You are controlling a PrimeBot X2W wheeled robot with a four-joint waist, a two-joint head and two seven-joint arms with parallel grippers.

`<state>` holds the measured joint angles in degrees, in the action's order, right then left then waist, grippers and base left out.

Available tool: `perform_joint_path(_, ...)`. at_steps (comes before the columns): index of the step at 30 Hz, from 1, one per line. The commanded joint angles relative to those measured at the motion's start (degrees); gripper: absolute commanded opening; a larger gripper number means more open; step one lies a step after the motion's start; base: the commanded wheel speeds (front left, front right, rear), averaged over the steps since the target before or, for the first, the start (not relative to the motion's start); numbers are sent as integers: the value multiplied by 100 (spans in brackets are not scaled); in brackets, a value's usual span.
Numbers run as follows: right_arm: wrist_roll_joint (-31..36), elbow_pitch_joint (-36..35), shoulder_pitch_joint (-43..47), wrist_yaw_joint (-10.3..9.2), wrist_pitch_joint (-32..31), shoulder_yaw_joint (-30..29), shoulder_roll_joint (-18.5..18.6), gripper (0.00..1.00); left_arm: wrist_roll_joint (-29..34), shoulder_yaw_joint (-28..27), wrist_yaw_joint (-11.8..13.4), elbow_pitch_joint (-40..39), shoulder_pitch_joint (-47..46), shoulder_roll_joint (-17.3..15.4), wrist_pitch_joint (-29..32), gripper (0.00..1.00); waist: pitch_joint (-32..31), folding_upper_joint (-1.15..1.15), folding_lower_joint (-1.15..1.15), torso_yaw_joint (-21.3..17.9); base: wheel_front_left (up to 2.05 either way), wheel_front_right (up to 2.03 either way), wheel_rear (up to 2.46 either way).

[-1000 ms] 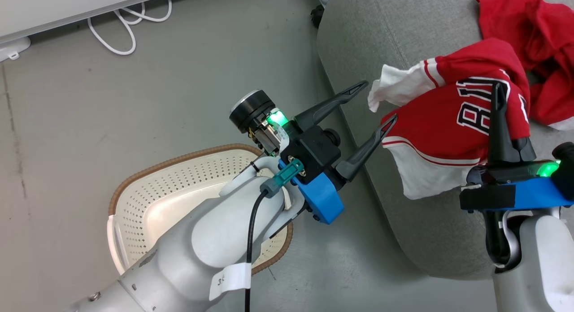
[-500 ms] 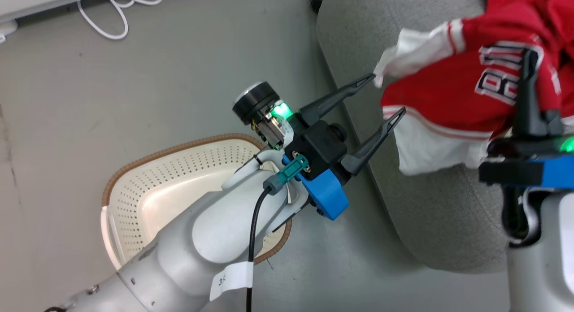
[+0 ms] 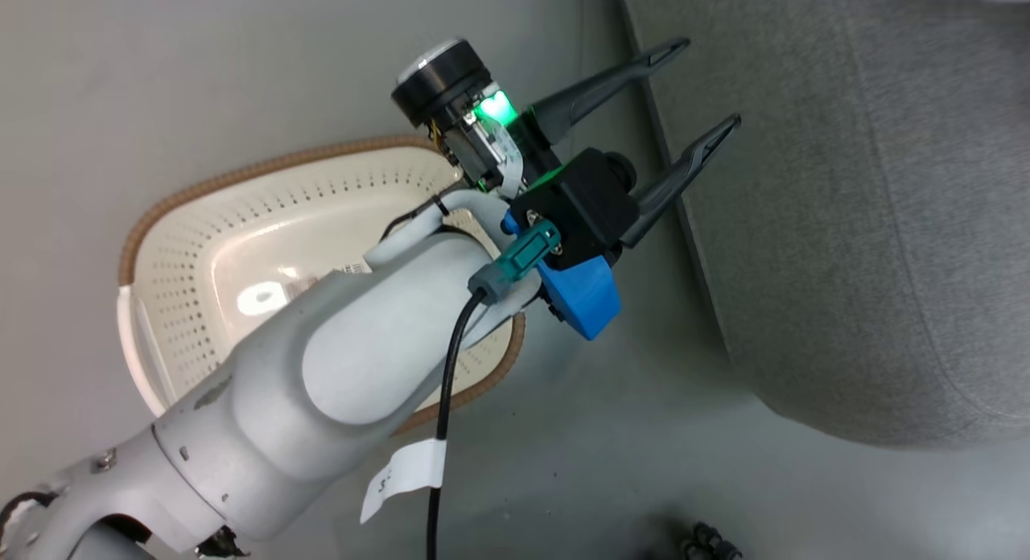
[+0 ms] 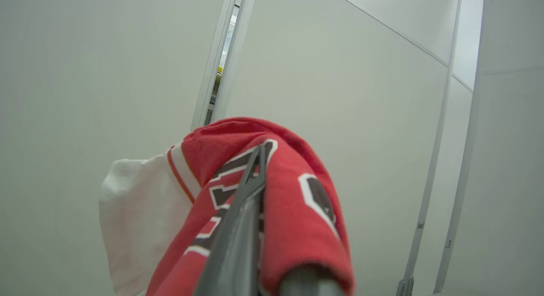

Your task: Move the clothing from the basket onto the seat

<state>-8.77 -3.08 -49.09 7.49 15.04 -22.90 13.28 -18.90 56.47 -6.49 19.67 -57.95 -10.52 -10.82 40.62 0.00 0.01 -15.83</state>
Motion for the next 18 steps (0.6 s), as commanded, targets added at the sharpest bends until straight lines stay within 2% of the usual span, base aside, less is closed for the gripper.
perform_joint_path(1, 47, -32, -195, 1, 20, -181, 169, 0, 51, 6, -16, -62, -150, -49, 29, 100, 414, 0, -1, -14, 0, 0, 0)
perform_joint_path(6, 157, 135, -568, 1, 20, -883, 856, 0, 147, 26, -25, -262, -396, -176, 169, 100, 855, 0, -1, -81, 0, 0, 0)
perform_joint_path(10, 271, 430, -470, 0, 20, -1464, 1195, 0, 180, 45, -4, -405, -483, -266, 247, 100, 1064, 0, -1, -162, 0, 0, 0)
perform_joint_path(14, 427, 874, -103, 1, 20, -1812, 1249, 0, 159, 65, 13, -524, -472, -339, 299, 100, 1170, 0, -1, -216, 0, 0, 0)
perform_joint_path(18, 513, 1440, 118, 0, 20, -1659, 1116, 0, 138, 71, 21, -620, -458, -447, 360, 100, 1256, 0, -1, -258, 0, 0, 0)
